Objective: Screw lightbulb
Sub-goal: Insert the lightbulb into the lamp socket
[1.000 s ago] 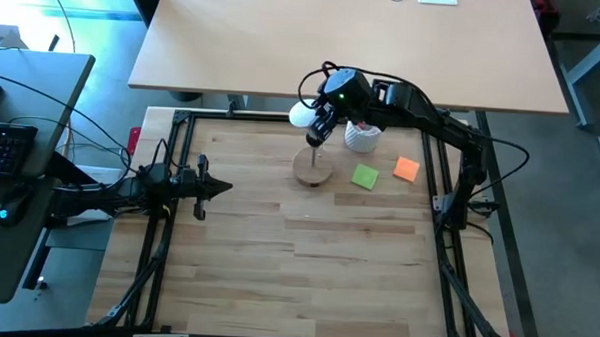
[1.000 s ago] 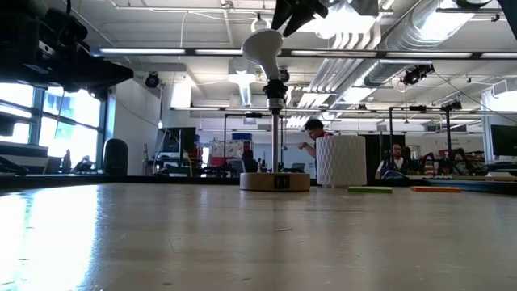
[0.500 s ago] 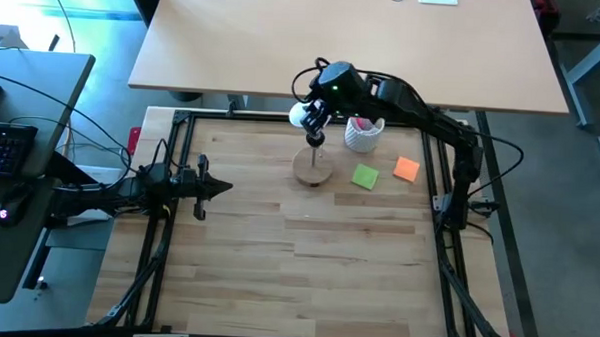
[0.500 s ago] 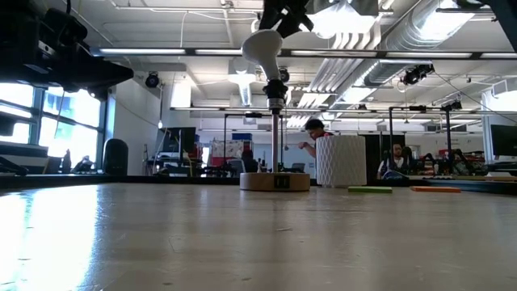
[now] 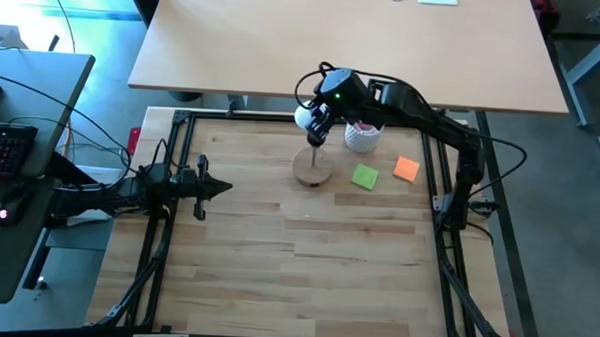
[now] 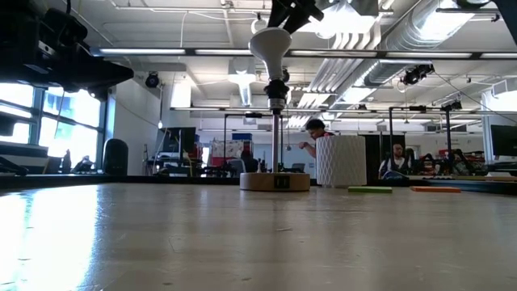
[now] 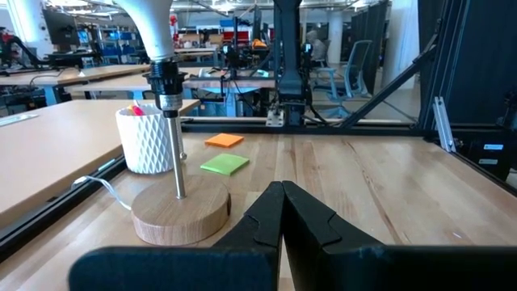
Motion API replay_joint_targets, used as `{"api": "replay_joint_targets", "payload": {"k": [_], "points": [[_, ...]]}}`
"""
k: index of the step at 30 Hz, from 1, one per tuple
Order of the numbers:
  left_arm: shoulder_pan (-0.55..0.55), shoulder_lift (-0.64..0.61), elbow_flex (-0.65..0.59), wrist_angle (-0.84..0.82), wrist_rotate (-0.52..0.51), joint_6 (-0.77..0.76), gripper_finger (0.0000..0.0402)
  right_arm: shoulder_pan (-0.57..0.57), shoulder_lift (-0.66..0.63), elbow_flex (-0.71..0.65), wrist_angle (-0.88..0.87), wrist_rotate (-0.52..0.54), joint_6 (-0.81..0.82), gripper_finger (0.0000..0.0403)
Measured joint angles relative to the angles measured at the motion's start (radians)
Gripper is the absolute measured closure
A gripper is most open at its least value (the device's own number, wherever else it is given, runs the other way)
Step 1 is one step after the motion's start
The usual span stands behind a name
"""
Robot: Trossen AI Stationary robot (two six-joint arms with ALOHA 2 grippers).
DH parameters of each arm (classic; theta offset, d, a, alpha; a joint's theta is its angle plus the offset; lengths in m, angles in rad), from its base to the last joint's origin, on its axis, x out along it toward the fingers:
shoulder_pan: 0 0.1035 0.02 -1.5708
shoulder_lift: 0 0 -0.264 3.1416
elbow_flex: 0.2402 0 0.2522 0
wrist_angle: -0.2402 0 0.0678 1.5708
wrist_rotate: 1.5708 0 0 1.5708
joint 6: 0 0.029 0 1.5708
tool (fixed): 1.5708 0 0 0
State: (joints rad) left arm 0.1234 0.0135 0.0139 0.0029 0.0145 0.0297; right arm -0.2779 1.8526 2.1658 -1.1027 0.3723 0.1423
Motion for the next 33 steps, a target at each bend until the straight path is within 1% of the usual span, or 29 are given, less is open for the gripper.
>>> {"api": "replay_joint_targets", "payload": {"k": [13, 16, 18, 22, 26, 28, 30, 32, 33], "points": [[0.0, 0.0, 0.0, 0.006, 0.001, 0.0, 0.0401, -0.001, 0.001, -0.001, -0.005, -0.008, 0.009, 0.0183], [0.0, 0.0, -0.001, 0.098, 0.001, 0.135, 0.0401, 0.0, 0.001, -0.001, -0.007, -0.026, 0.008, 0.0183], [0.0, 0.0, 0.0, 0.184, 0.001, 0.167, 0.0401, -0.001, 0.001, -0.001, -0.009, -0.037, 0.008, 0.0183], [0.0, 0.0, 0.0, 0.318, 0.001, 0.116, 0.0401, 0.0, 0.002, -0.002, -0.015, -0.042, 0.009, 0.0183], [0.0, 0.0, 0.0, 0.463, 0.022, -0.034, 0.0401, 0.0, 0.002, -0.002, -0.016, -0.042, 0.014, 0.0183], [0.0, -0.001, 0.0, 0.471, 0.039, -0.118, 0.0401, 0.0, 0.002, -0.002, -0.02, -0.042, 0.015, 0.0183], [0.002, 0.009, 0.0, 0.462, 0.043, -0.118, 0.0401, 0.0, 0.002, -0.002, -0.028, -0.042, 0.015, 0.0183], [0.003, 0.03, 0.001, 0.413, -0.001, -0.107, 0.0401, 0.0, 0.002, -0.001, -0.04, -0.043, 0.019, 0.0183], [0.003, 0.048, 0.0, 0.382, -0.05, -0.117, 0.0401, 0.0, 0.002, -0.001, -0.045, -0.043, 0.019, 0.0183]]}}
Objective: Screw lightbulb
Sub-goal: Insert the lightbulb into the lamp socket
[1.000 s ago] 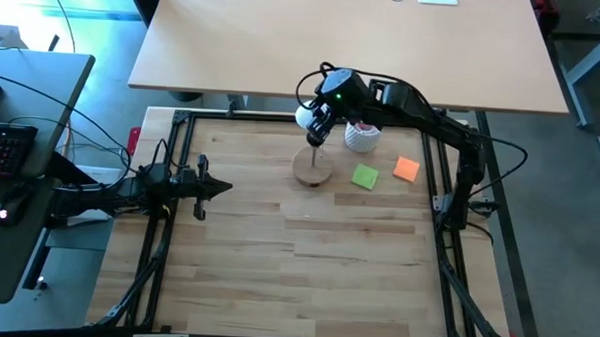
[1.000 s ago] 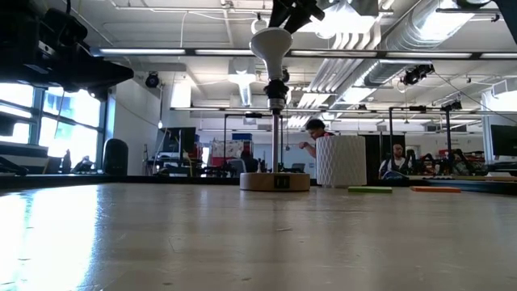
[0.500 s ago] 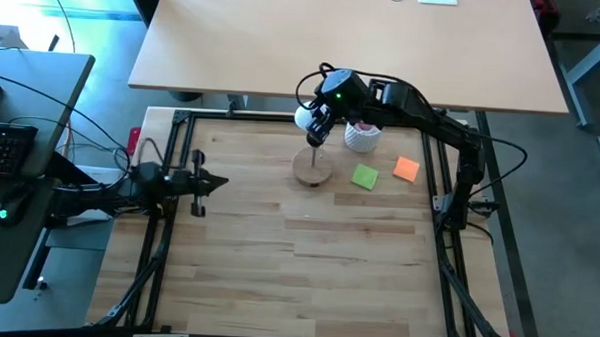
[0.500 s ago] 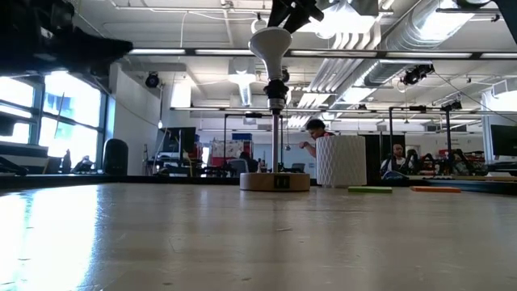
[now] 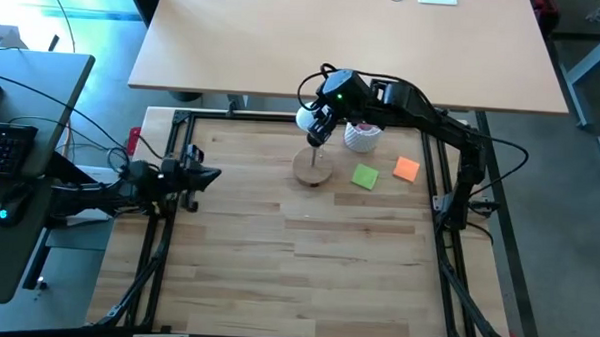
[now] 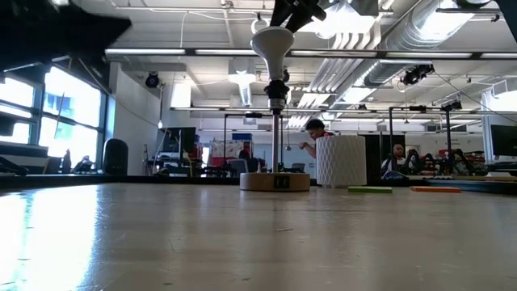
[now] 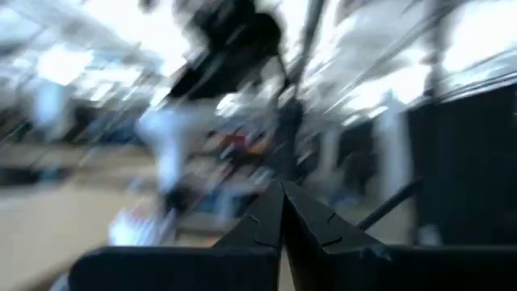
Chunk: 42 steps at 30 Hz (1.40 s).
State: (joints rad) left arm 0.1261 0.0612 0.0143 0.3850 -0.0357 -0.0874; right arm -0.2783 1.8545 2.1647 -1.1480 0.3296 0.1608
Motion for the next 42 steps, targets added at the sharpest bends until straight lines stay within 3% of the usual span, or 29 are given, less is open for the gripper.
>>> {"api": "replay_joint_targets", "payload": {"k": [4, 8, 12, 15, 19, 26, 35, 42], "points": [[0.001, 0.121, -0.001, -0.086, -0.239, -0.025, 0.0401, 0.0, 0.0, 0.0, -0.012, 0.0, 0.0, 0.0183], [0.005, 0.3, -0.001, 0.044, -0.269, 0.029, 0.0401, 0.0, 0.0, 0.0, -0.016, 0.0, -0.001, 0.0183], [0.039, 0.503, 0.0, 0.27, -0.11, 0.152, 0.0401, 0.0, 0.0, -0.001, -0.024, 0.003, -0.003, 0.0183], [0.107, 0.66, 0.003, 0.429, -0.006, 0.16, 0.0401, -0.001, 0.0, -0.001, -0.023, 0.003, -0.003, 0.0183], [0.223, 0.867, 0.062, 0.512, 0.129, 0.137, 0.0397, -0.001, 0.0, -0.002, -0.009, 0.002, -0.012, 0.0183], [0.326, 1.26, 0.276, 0.611, 0.4, 0.171, 0.0327, -0.002, 0.001, -0.002, 0.01, 0.0, -0.023, 0.0183], [0.34, 1.662, 0.6, 0.609, 0.416, 0.187, 0.0206, -0.002, 0.001, -0.002, 0.011, -0.002, -0.021, 0.0183], [0.34, 1.823, 0.772, 0.618, 0.416, 0.139, 0.0188, -0.002, 0.001, -0.002, 0.006, -0.005, -0.009, 0.0183]]}}
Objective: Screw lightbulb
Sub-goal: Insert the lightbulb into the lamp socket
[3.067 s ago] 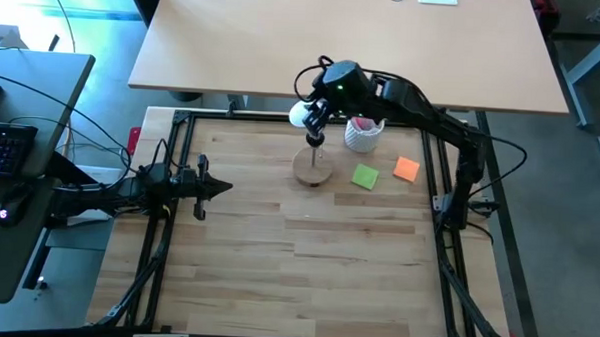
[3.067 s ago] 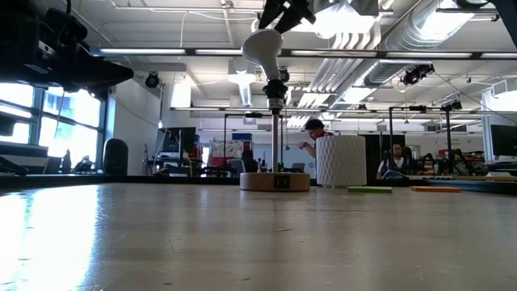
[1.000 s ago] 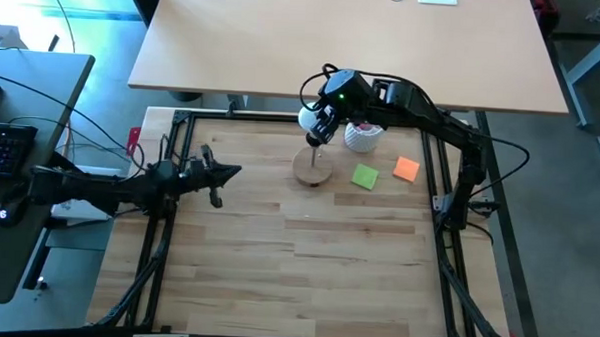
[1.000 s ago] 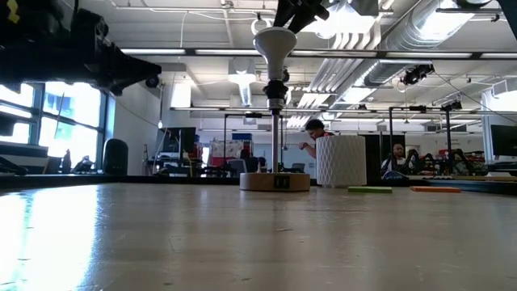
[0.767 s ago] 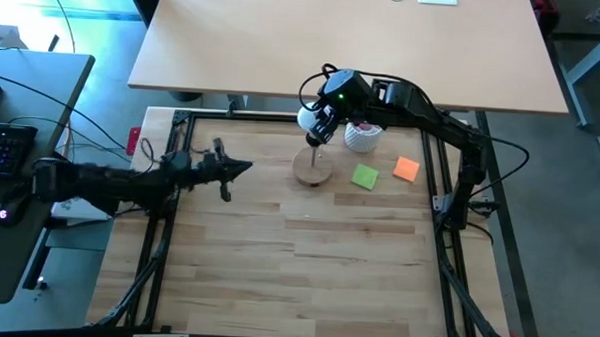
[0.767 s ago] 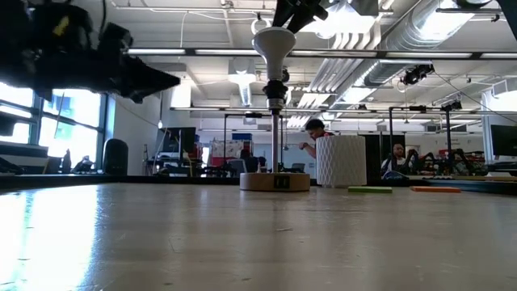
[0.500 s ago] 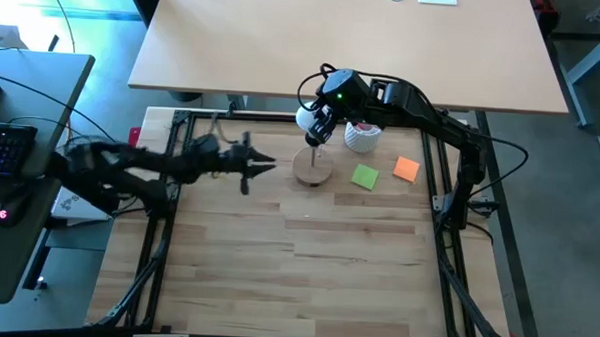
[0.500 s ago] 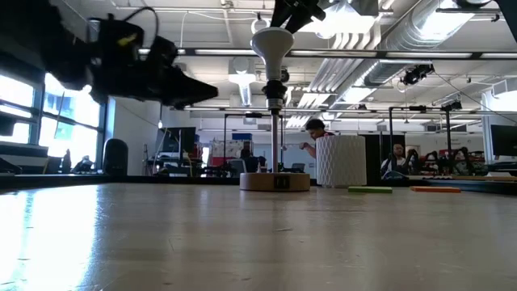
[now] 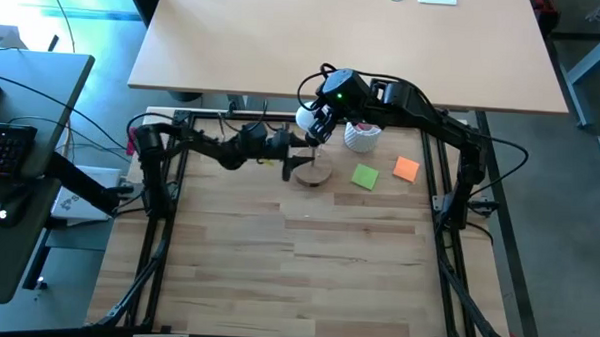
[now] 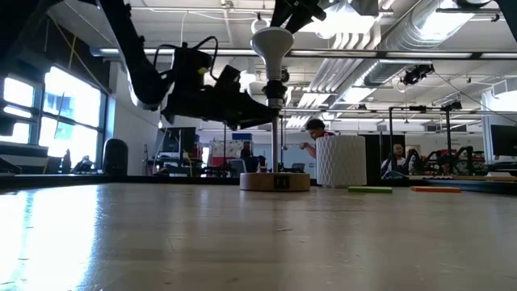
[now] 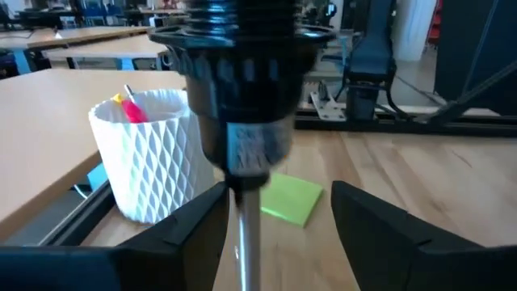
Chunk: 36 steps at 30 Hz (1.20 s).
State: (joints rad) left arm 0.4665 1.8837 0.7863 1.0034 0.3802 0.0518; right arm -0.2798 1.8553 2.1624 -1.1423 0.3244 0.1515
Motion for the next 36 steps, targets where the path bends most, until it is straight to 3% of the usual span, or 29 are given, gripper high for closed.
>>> {"api": "replay_joint_targets", "payload": {"k": [9, 17, 28, 31, 36], "points": [[0.01, 0.035, 0.016, 0.144, -0.001, -0.093, 0.0204, 0.001, 0.0, 0.0, -0.021, -0.001, 0.017, 0.0183], [0.013, 0.032, 0.021, 0.172, 0.002, -0.092, 0.0274, 0.001, 0.0, 0.0, -0.01, 0.008, 0.024, 0.0183], [0.013, 0.03, 0.023, 0.152, 0.003, -0.065, 0.0274, 0.001, 0.0, -0.001, 0.015, 0.005, 0.024, 0.0183], [0.013, 0.03, 0.025, 0.138, 0.001, -0.056, 0.0258, 0.001, 0.0, -0.001, 0.015, 0.005, 0.024, 0.0183], [0.011, 0.034, 0.025, 0.08, -0.004, -0.039, 0.018, 0.001, 0.001, 0.0, 0.028, 0.004, 0.024, 0.0183]]}}
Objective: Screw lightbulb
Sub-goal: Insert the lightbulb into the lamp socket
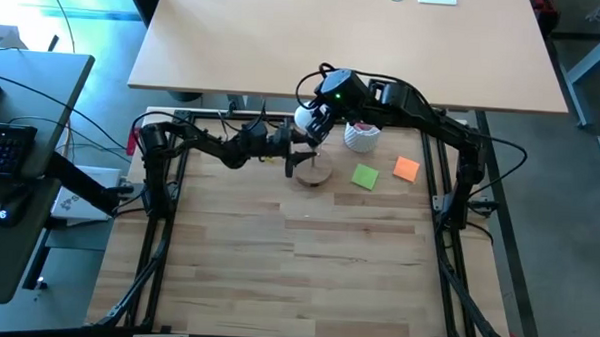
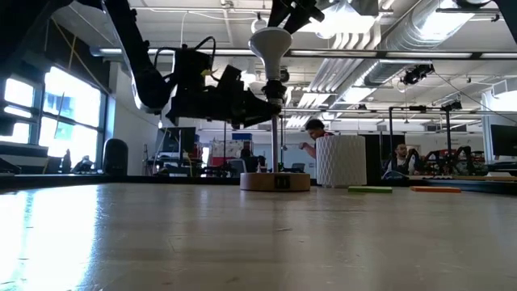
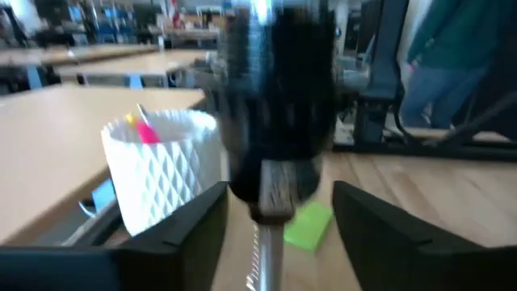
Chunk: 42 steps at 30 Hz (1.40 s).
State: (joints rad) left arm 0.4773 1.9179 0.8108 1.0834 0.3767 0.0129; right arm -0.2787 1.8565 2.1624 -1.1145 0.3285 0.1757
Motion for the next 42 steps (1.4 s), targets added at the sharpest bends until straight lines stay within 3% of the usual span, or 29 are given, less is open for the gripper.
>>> {"api": "replay_joint_targets", "payload": {"k": [5, 12, 18, 28, 31, 35, 42], "points": [[0.001, -0.004, 0.001, 0.014, -0.014, 0.015, 0.0126, 0.0, 0.0, 0.0, 0.003, 0.0, 0.0, 0.0183], [-0.007, 0.03, 0.056, -0.011, -0.011, 0.023, 0.0127, 0.0, 0.0, 0.0, 0.005, -0.005, 0.0, 0.0183], [-0.017, 0.06, 0.081, -0.016, -0.005, 0.024, 0.0163, 0.0, 0.0, 0.0, 0.008, -0.006, -0.001, 0.0183], [-0.006, 0.06, 0.08, -0.03, 0.015, 0.012, 0.0279, 0.0, 0.0, 0.0, 0.012, -0.007, -0.001, 0.0183], [-0.005, 0.06, 0.079, -0.033, 0.049, -0.003, 0.0296, 0.0, 0.0, 0.0, 0.012, -0.008, -0.001, 0.0183], [0.008, 0.06, 0.079, -0.039, 0.069, -0.024, 0.0281, 0.0, 0.0, 0.0, 0.012, -0.008, -0.001, 0.0183], [0.034, 0.059, 0.079, -0.02, 0.17, -0.084, 0.0197, 0.0, 0.0, 0.0, 0.011, -0.007, -0.001, 0.0183]]}}
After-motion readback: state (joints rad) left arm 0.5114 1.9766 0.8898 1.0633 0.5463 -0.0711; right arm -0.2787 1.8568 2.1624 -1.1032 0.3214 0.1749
